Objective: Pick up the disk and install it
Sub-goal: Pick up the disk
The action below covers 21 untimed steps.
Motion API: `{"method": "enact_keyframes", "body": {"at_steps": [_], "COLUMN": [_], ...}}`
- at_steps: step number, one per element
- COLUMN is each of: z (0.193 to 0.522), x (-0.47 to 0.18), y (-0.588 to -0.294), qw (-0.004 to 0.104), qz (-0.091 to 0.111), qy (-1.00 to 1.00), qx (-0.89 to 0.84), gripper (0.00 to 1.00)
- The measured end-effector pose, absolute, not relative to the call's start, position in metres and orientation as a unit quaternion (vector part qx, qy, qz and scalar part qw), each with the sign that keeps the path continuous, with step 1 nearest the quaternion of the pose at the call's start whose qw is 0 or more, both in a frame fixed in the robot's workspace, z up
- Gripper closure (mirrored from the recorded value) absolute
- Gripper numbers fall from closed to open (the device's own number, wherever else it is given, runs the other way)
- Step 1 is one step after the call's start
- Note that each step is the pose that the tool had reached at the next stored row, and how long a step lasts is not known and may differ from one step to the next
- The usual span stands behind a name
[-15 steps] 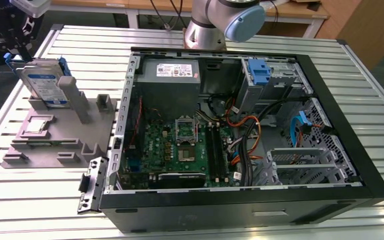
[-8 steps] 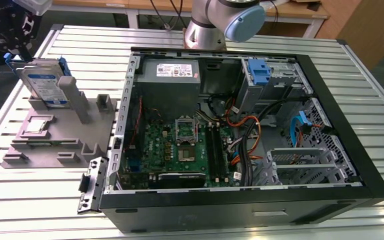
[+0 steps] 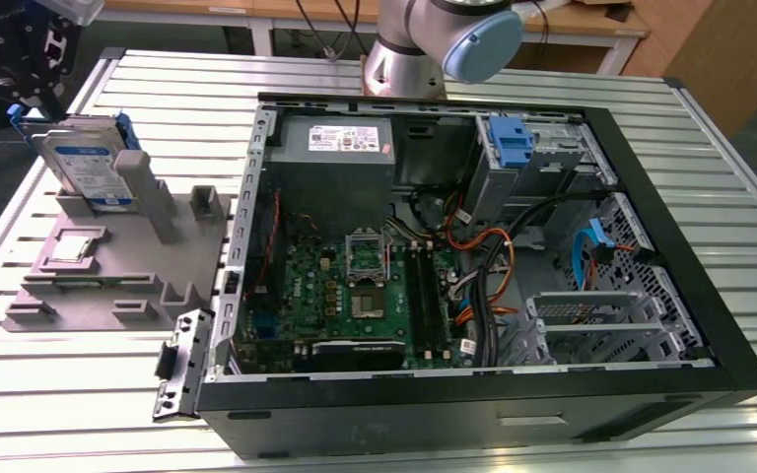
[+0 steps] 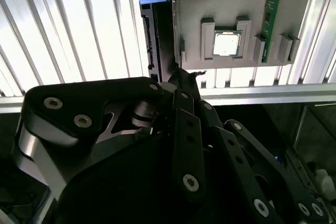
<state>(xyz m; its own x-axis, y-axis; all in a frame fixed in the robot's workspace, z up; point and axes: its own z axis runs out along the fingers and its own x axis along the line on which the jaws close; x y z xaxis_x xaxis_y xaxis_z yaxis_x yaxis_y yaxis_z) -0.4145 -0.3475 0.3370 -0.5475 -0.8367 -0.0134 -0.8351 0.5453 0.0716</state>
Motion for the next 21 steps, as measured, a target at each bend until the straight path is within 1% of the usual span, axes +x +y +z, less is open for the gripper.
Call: {"method": "enact_keyframes", "body": {"at_steps": [14, 17, 21], "z": [0.337, 0.3369, 0.3368], "x": [-0.4145, -0.4145, -0.414], "y": [-0.3475, -0.3475, -0.3475], "qw": [-0.007, -0.009, -0.008], "qz": [-0.043, -0.044, -0.044], "qy": [-0.844, -0.835, -0.826], "qx": [0.534, 0.548, 0.562], "gripper": [0.89, 0.89, 0.89]}}
